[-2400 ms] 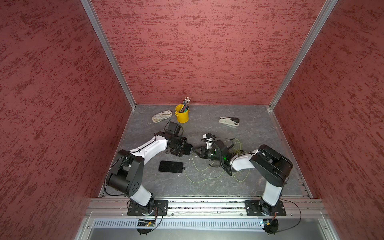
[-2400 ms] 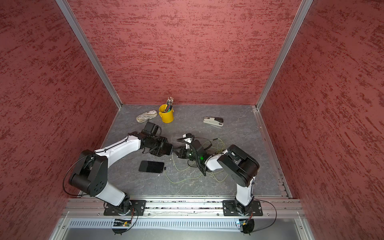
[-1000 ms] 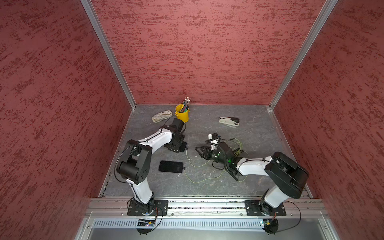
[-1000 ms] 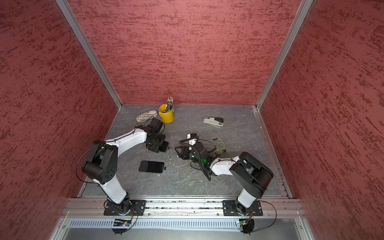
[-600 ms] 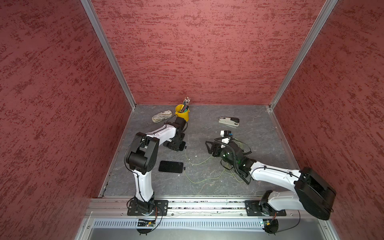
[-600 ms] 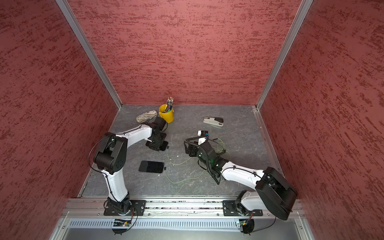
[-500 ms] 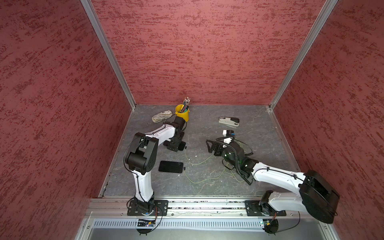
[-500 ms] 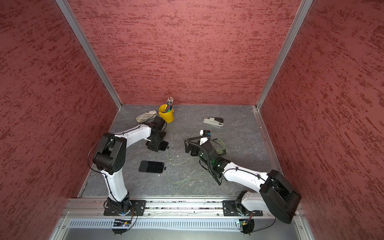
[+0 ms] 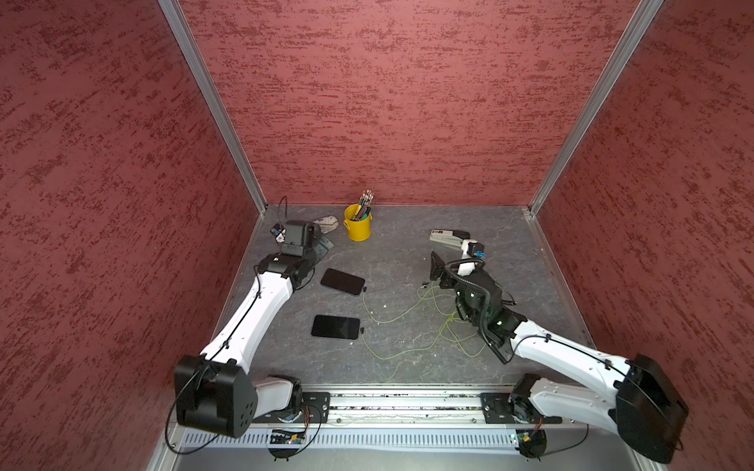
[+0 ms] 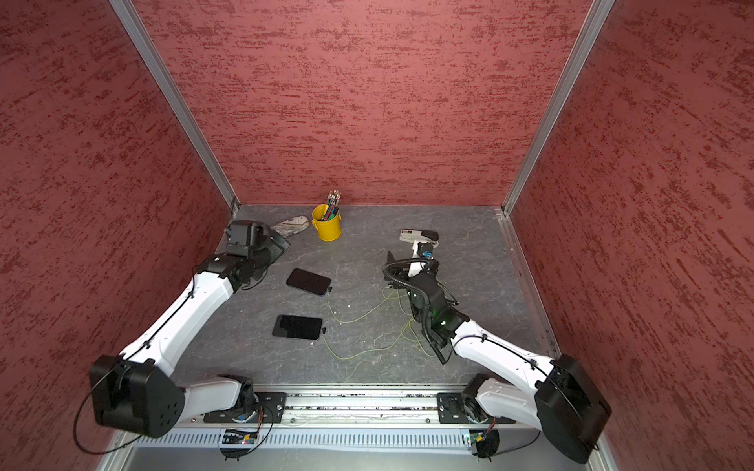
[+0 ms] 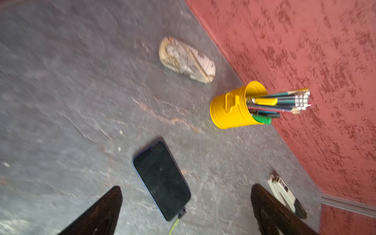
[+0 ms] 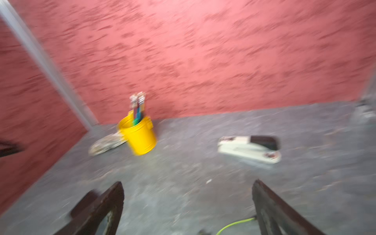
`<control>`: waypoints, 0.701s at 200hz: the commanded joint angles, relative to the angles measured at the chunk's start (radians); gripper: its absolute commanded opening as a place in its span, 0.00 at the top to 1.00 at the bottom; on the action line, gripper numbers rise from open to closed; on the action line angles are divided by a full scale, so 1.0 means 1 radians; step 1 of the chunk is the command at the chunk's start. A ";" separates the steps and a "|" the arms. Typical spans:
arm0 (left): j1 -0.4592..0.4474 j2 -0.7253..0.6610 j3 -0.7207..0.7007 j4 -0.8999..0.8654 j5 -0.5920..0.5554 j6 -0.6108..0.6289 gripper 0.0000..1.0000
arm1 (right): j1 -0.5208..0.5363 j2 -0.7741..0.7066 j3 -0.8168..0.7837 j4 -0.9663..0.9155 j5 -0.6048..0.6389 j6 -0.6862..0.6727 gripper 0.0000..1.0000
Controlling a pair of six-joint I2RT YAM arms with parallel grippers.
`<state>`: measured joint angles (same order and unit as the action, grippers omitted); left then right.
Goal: Plug wired earphones into phones
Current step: Place the phone at the center of the board, then reset both arms
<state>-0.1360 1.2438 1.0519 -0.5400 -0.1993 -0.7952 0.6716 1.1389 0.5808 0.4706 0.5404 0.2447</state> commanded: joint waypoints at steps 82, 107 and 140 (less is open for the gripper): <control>0.193 -0.041 -0.530 0.880 -0.035 0.573 0.00 | -0.407 0.266 -0.294 0.872 0.092 -0.358 0.01; 0.203 0.048 -0.521 0.884 0.023 0.592 0.00 | -0.431 0.214 -0.334 0.840 0.053 -0.379 0.02; 0.203 0.116 -0.573 1.007 0.047 0.612 0.00 | -0.439 0.130 -0.404 0.737 0.004 -0.310 0.02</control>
<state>0.0574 1.3319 0.5171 0.2947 -0.1841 -0.2409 0.2405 1.3182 0.2359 1.1709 0.5755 -0.0818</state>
